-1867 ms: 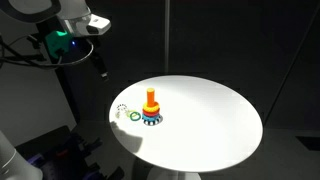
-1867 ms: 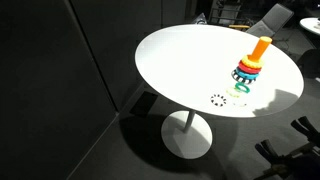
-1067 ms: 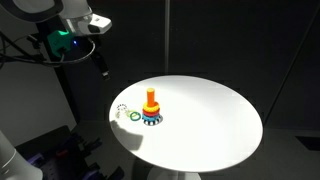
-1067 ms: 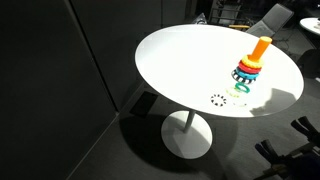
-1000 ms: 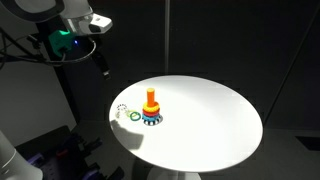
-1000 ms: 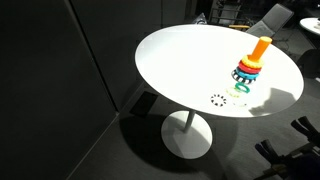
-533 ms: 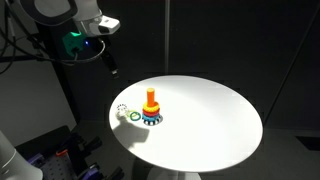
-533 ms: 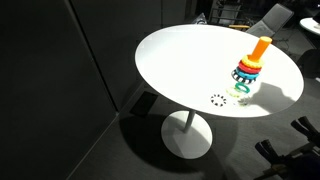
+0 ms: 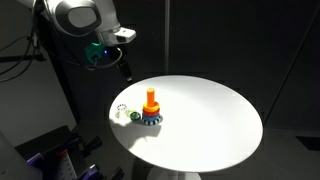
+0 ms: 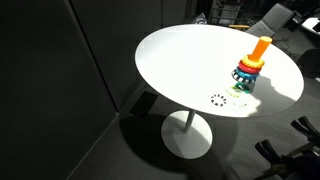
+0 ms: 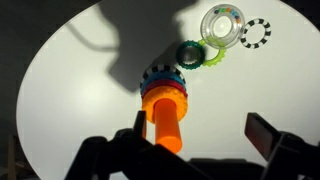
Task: Put the yellow ring on the table
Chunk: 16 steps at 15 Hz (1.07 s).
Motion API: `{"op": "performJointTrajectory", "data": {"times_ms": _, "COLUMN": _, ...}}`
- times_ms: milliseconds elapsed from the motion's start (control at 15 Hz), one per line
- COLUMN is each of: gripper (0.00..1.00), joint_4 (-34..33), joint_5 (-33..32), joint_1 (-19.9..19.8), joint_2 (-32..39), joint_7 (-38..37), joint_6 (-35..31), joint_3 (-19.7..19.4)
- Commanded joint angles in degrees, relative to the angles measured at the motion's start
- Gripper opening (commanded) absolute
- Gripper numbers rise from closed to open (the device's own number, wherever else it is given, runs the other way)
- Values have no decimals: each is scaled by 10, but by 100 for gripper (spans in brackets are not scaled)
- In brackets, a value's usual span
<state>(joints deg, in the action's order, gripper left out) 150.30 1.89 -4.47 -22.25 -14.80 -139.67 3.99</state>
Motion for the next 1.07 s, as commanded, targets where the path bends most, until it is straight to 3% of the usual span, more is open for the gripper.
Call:
{"op": "performJointTrajectory", "data": {"times_ms": 0, "gripper": 100, "joint_4": -30, "joint_5": -36, "joint_1": -15, "joint_2": 53, "joint_7": -32, "joint_6": -23, "joint_3": 4}}
{"op": "performJointTrajectory", "data": {"times_ms": 1000, "gripper": 100, "joint_4": -29, "joint_5": -49, "joint_1": -10, "joint_2": 96, "joint_7": -42, "joint_6": -79, "joint_3": -3}}
